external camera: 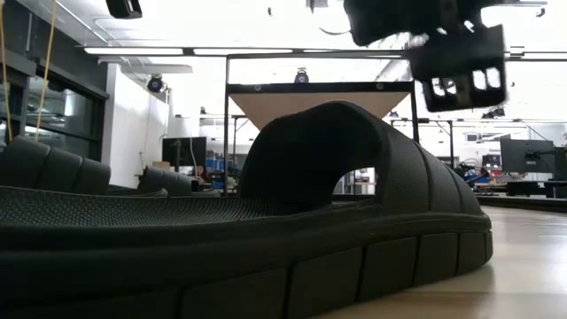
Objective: Pick and place slides into the shelf
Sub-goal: Put the black slide on the shelf
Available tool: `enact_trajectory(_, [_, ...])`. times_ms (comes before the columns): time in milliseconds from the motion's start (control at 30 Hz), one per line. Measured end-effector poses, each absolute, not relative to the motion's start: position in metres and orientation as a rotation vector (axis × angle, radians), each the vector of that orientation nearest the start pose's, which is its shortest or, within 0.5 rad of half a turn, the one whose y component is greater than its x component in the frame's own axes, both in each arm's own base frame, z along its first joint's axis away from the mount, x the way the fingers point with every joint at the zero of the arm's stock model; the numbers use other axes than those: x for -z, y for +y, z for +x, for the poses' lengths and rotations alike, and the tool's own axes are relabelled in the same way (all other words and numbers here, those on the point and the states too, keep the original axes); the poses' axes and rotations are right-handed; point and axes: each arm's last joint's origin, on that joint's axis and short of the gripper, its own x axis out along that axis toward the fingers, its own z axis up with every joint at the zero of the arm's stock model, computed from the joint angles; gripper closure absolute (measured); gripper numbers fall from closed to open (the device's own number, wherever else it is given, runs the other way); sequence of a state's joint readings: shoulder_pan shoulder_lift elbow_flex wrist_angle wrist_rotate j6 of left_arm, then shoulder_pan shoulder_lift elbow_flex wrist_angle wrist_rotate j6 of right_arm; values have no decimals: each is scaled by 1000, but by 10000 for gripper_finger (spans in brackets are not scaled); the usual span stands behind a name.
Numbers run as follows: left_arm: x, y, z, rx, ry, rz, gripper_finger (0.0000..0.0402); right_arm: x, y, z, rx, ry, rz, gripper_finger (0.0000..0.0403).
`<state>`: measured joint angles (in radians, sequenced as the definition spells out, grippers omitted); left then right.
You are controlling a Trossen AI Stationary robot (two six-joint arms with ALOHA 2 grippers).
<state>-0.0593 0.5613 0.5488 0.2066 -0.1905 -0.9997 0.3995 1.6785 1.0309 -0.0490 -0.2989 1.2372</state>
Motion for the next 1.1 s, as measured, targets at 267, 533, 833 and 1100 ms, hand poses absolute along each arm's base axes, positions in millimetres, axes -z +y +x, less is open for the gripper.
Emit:
enact_trajectory(267, [-320, -3, 137, -23, -242, -1019, 117, -228, 135, 341, -272, 775, 1217, 203])
enact_trajectory(533, [-319, -3, 137, -24, -242, -1020, 117, -234, 119, 349, -296, 736, 1291, 203])
enact_trajectory(833, [-320, -3, 137, -24, -243, -1020, 117, -247, 101, 358, -352, 591, 1309, 203])
enact_trajectory(1100, [-318, -3, 140, -34, -232, -1019, 117, -235, 93, 357, -270, 690, 1267, 203])
